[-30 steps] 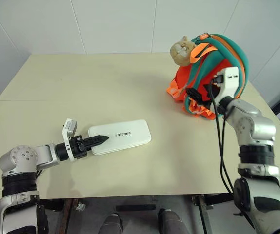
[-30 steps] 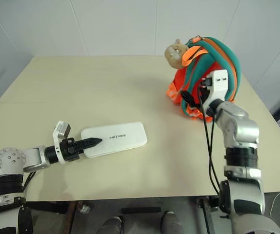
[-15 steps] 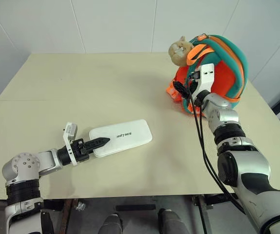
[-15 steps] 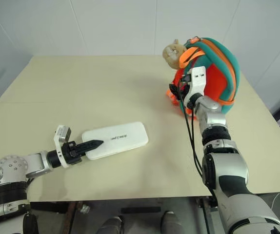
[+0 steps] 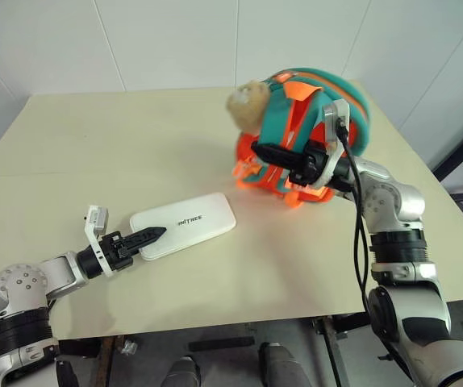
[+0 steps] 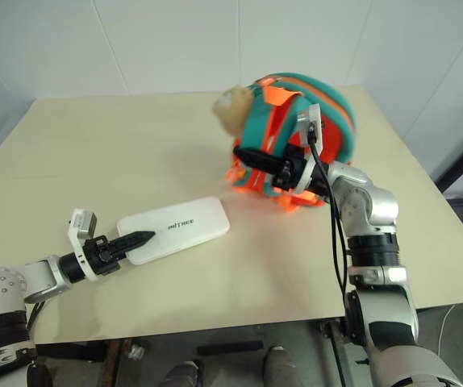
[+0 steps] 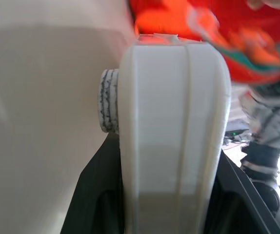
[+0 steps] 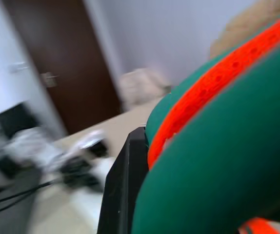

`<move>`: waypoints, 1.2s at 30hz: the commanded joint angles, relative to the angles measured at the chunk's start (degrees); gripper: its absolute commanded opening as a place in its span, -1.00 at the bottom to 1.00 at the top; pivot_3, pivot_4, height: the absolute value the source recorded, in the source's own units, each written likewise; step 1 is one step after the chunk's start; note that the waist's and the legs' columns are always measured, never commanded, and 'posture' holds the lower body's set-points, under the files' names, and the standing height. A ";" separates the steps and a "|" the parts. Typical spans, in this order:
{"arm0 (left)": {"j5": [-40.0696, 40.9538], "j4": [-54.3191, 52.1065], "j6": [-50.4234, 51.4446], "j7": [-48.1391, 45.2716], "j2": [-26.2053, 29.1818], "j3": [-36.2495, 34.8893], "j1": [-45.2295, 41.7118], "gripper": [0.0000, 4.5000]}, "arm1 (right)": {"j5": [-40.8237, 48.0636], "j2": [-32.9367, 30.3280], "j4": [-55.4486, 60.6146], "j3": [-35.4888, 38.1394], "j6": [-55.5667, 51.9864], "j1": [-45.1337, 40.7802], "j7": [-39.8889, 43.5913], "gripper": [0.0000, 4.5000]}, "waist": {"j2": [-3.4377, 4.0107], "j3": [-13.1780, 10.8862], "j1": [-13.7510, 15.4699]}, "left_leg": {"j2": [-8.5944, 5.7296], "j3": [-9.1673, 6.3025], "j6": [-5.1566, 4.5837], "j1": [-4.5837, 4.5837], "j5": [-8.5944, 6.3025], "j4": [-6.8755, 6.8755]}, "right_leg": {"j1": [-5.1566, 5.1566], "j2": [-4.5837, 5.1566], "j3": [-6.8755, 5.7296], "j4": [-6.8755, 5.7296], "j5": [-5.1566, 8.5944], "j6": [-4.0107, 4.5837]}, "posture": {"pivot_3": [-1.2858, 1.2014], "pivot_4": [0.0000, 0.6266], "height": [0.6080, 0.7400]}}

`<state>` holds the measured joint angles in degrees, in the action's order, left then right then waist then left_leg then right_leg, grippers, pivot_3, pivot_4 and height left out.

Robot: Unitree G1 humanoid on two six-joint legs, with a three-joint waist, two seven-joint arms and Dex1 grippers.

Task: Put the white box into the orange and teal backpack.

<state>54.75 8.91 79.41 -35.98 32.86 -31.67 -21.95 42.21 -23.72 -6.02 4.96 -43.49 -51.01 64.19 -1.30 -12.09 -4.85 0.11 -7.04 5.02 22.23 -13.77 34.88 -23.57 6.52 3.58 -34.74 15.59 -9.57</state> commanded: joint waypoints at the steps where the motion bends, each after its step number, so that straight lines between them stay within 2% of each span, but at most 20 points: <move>1: -2.75 0.98 -2.60 2.39 2.62 -1.67 2.21 -0.41 | 12.66 -2.82 10.90 2.48 -10.93 0.87 2.13 -0.99 | -0.01 0.00 0.14 | 0.00 -0.01 0.00 -0.01 0.01 0.00 | 0.01 0.00 0.00 -0.01 0.00 0.01 | 0.03 -0.52 1.00; 5: -2.30 -1.44 -5.41 0.77 3.02 -1.59 4.80 -0.41 | 19.03 -10.09 17.11 1.01 -19.69 5.13 6.00 -0.99 | -0.03 0.02 0.84 | -0.03 0.00 -0.02 0.00 0.00 0.07 | 0.09 0.03 0.00 0.13 0.02 0.05 | 0.03 -0.52 1.00; 9: -1.39 -6.45 -13.49 -4.98 2.69 -2.54 9.06 -0.41 | 17.33 -15.36 17.21 -1.42 -20.28 8.77 9.22 -0.99 | -0.04 0.02 0.83 | -0.01 0.06 -0.04 0.02 -0.06 0.05 | 0.09 0.03 0.00 0.29 0.07 0.16 | 0.03 -0.52 1.00; 14: 0.71 -12.36 -24.69 -10.99 2.20 -5.69 11.74 -0.41 | 14.39 -16.73 14.06 -2.93 -17.49 9.29 11.16 -0.99 | -0.05 0.01 1.59 | 0.01 0.12 -0.07 0.18 -0.10 0.06 | -0.01 0.03 0.02 0.49 0.13 0.33 | 0.03 -0.52 1.00; 20: 6.07 -17.67 -28.13 -10.48 3.30 -6.92 5.90 -0.41 | 11.92 -18.28 12.95 -5.42 -16.06 10.20 14.28 -0.99 | -0.06 0.01 3.50 | 0.00 0.11 -0.15 0.40 -0.14 0.12 | 0.00 0.04 0.00 0.78 0.05 0.25 | 0.03 -0.52 1.00; 27: 8.64 -22.42 -28.31 -12.30 5.33 -0.80 0.32 -0.41 | 10.15 -19.70 11.51 -7.38 -15.13 10.61 17.12 -0.99 | -0.05 0.01 3.19 | -0.04 0.11 -0.24 0.54 -0.25 0.15 | -0.05 0.05 -0.02 0.89 -0.12 -0.09 | 0.03 -0.52 1.00; 36: 5.33 -19.47 -30.19 -18.58 8.54 7.73 -2.96 -0.41 | 10.83 -19.48 13.38 -6.98 -15.70 11.88 16.79 -0.99 | -0.01 -0.01 3.24 | 0.01 0.12 -0.24 0.55 -0.26 0.17 | -0.10 0.01 -0.02 0.82 -0.08 -0.09 | 0.03 -0.52 1.00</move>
<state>60.17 -8.89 50.02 -51.58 40.33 -25.49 -23.94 52.15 -42.62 5.31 -2.20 -58.82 -39.41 80.51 -1.31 -12.10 -1.62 0.12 -6.92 4.77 22.79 -14.03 35.06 -23.68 6.54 3.56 -33.91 15.51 -9.67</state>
